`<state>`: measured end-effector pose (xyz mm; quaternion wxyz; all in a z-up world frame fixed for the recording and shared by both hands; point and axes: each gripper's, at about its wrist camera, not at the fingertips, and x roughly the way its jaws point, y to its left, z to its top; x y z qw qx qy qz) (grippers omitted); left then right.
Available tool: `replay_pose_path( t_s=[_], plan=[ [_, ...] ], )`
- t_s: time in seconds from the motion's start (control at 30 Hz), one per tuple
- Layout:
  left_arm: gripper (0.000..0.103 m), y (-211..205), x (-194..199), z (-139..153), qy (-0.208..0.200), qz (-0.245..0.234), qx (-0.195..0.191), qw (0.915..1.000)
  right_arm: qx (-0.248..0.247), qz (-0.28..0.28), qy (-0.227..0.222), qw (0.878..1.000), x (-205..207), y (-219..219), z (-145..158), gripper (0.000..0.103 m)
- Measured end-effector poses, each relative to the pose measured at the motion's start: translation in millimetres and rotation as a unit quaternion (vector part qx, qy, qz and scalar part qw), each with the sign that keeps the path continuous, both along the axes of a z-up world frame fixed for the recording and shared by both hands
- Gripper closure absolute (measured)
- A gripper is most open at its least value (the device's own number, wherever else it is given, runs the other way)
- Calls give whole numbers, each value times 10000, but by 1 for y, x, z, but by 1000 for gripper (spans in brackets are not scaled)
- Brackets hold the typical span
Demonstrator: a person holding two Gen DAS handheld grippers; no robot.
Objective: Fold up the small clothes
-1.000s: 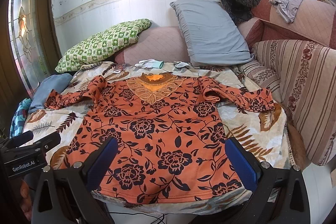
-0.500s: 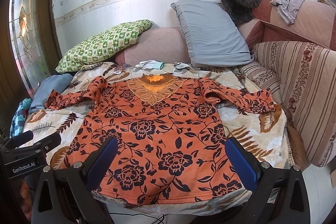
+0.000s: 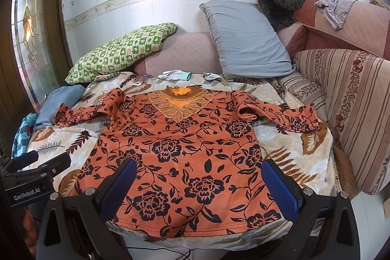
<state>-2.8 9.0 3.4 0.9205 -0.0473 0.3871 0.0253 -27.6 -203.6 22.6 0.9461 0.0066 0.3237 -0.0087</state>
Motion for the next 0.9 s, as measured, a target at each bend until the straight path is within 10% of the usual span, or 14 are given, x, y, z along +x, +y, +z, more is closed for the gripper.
replay_pose_path(
  t_s=[0.5, 0.9],
  plan=[
    [0, 7, 2, -4, 4, 64, -55, 10000, 112, 49, 98, 9999, 3, 0, -4, 0],
    [0, 51, 56, -56, 540, 511, -332, 9967, 2537, -554, 670, 9634, 73, -155, -52, 0]
  ],
)
